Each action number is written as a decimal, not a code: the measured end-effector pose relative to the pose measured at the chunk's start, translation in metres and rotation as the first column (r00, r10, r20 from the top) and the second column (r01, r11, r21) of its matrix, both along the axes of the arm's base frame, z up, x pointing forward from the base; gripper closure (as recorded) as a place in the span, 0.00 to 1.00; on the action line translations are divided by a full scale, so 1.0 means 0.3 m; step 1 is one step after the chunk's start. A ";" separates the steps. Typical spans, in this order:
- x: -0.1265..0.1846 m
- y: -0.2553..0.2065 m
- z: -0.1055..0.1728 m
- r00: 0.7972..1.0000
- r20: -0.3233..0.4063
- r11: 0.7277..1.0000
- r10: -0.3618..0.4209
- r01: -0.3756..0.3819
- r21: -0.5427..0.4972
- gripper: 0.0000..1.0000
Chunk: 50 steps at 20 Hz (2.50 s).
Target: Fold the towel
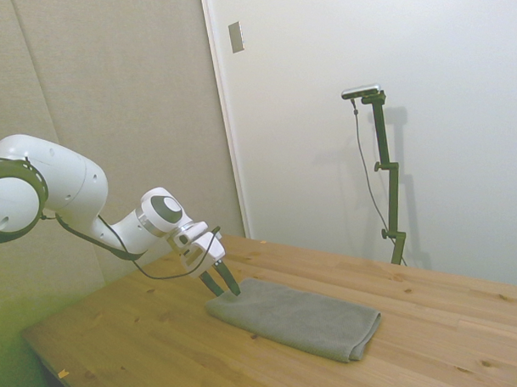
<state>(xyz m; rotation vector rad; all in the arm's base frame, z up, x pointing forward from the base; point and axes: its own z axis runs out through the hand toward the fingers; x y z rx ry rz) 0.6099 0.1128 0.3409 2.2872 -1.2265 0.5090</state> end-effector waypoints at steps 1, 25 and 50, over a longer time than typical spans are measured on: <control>-0.001 -0.022 0.000 1.000 0.004 1.000 -0.006 0.006 0.004 1.00; -0.094 -0.094 0.002 0.999 0.029 0.998 0.024 -0.026 0.052 1.00; -0.128 -0.601 0.341 0.978 0.161 0.976 -0.134 0.103 0.189 1.00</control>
